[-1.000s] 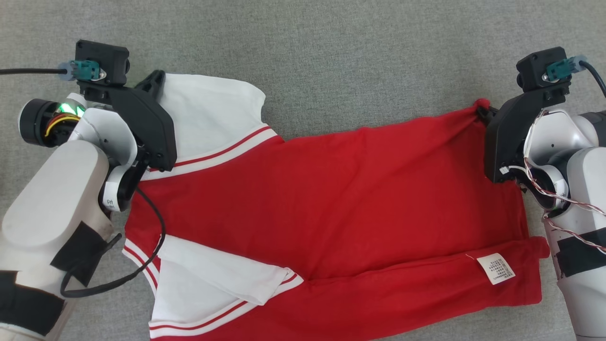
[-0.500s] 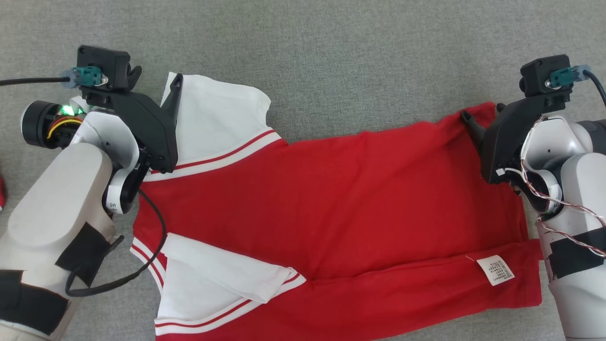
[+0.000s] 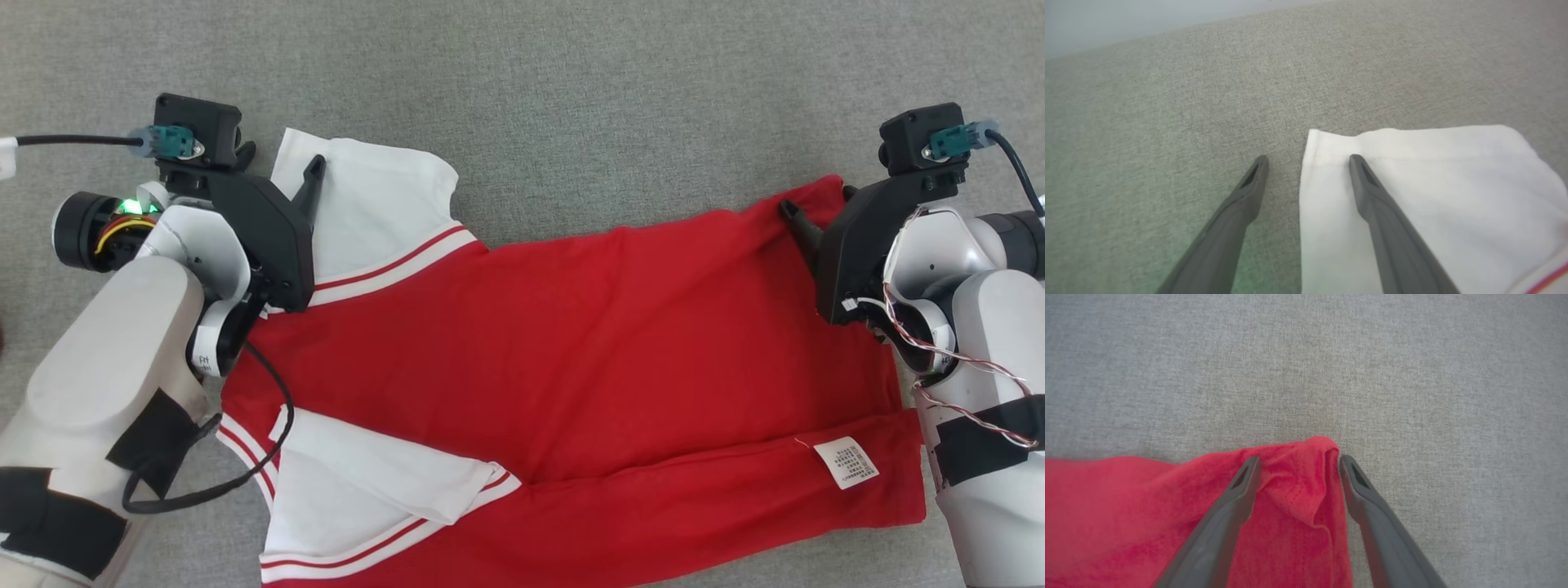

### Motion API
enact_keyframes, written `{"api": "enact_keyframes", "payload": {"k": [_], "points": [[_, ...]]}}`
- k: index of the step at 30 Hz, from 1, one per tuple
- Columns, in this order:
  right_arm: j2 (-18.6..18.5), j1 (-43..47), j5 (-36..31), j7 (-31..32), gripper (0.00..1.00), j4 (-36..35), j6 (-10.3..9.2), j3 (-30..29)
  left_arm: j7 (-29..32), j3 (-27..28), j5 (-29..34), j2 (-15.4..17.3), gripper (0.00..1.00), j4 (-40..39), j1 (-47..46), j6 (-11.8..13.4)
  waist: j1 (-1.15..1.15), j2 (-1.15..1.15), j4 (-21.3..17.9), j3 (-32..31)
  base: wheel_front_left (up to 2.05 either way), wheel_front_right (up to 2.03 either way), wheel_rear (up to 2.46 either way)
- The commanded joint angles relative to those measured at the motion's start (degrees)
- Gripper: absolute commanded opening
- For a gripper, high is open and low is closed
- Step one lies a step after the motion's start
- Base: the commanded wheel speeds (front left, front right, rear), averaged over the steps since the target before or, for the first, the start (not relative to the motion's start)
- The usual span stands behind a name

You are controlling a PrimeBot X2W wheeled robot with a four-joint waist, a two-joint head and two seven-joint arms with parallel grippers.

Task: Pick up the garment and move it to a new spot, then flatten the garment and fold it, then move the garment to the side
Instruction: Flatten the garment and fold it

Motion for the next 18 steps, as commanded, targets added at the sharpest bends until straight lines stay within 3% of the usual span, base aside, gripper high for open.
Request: {"api": "enact_keyframes", "payload": {"k": [1,8,9,10,11,13,14,15,18], "points": [[0.25,-0.05,0.05,-0.04,1.00,0.17,0.02,0.48,0.46,-0.09,0.25,0.09,1.00,0.62,-0.31,0.40,0.00,0.00,-0.20,0.27,0.00,0.00,0.00],[0.52,-0.77,0.46,0.23,1.00,0.80,0.02,1.54,3.01,-0.77,-0.30,0.17,1.00,2.36,-1.08,0.25,0.00,0.00,-0.55,1.06,0.00,0.00,0.00],[0.50,-0.84,0.54,0.22,1.00,0.86,0.02,1.61,3.78,-0.94,-0.67,0.02,0.69,2.55,-0.96,-0.06,0.00,0.00,-0.55,1.16,0.00,0.00,0.00],[0.47,-0.96,0.66,0.16,1.00,0.95,0.02,1.68,4.60,-1.13,-1.07,-0.19,0.48,2.74,-0.73,-0.30,0.00,0.00,-0.55,1.25,0.00,0.00,0.00],[0.40,-1.05,0.73,0.11,1.00,1.02,0.02,1.77,5.30,-1.40,-1.26,-0.29,0.46,2.76,-0.53,-0.67,0.00,0.00,-0.53,1.31,0.00,0.00,0.00],[0.29,-1.21,0.85,0.01,1.00,1.07,0.02,1.92,6.32,-1.74,-1.75,-0.29,0.27,2.66,-0.34,-1.14,0.00,0.00,-0.53,1.45,0.00,0.00,0.00],[0.28,-1.31,0.92,-0.01,1.00,1.07,0.02,1.98,6.61,-1.82,-1.85,-0.25,0.09,2.59,-0.33,-1.12,0.00,0.00,-0.54,1.52,0.00,0.00,0.00],[0.26,-1.39,1.01,-0.02,1.00,1.06,0.02,2.08,6.67,-1.87,-1.84,-0.29,0.00,2.49,-0.34,-1.15,0.00,0.00,-0.56,1.61,0.00,0.00,0.00],[0.29,-1.71,1.48,-0.03,1.00,0.91,0.02,2.35,6.93,-2.20,-1.88,-0.53,0.00,2.31,-0.36,-1.45,0.00,0.00,-0.67,1.86,0.00,0.00,0.00]]}}
